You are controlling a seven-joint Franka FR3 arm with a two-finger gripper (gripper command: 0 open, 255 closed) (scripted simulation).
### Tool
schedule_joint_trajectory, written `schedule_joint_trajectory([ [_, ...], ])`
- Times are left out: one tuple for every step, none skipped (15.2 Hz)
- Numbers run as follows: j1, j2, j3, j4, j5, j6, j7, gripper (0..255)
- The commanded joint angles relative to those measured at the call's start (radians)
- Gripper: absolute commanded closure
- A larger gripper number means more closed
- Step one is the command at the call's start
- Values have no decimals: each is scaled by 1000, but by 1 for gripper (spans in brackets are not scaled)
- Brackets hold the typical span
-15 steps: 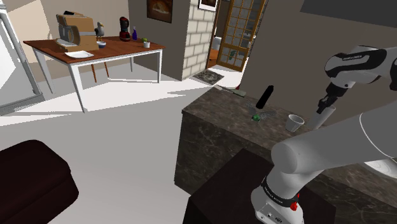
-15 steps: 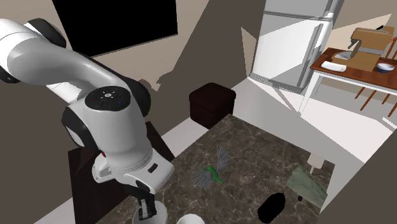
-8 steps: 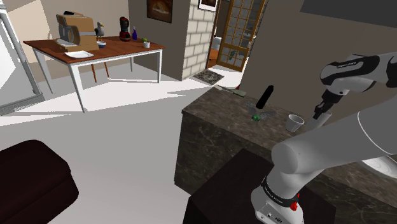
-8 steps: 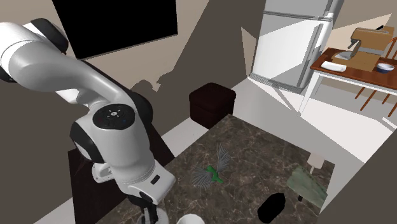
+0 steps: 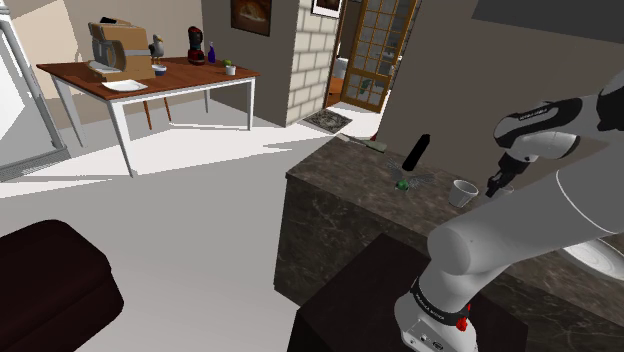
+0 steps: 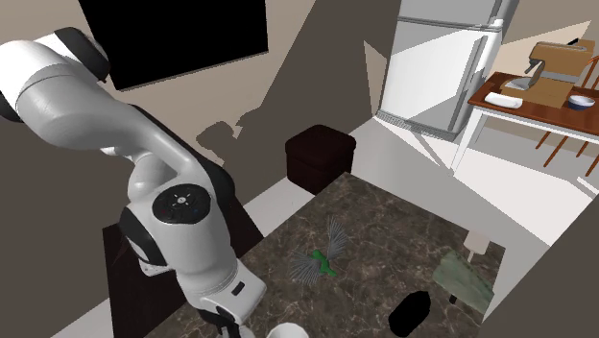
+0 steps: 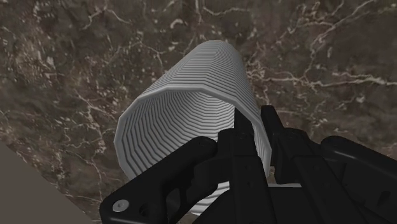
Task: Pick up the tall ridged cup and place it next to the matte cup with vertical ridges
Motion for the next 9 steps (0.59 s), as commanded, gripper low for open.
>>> schedule_joint_trajectory([
  [12, 14, -16, -8, 5, 23, -2, 255],
  [11, 14, -16, -8, 5, 23, -2, 255],
  [12, 14, -16, -8, 5, 23, -2, 255],
  [12, 14, -16, -8, 5, 23, -2, 255],
  [12, 14, -16, -8, 5, 23, -2, 255],
  [12, 14, -16, -8, 5, 23, -2, 255],
  [12, 14, -16, -8, 5, 23, -2, 255],
  [12, 14, -16, -8, 5, 23, -2, 255],
  [12, 14, -16, -8, 5, 23, -2, 0],
])
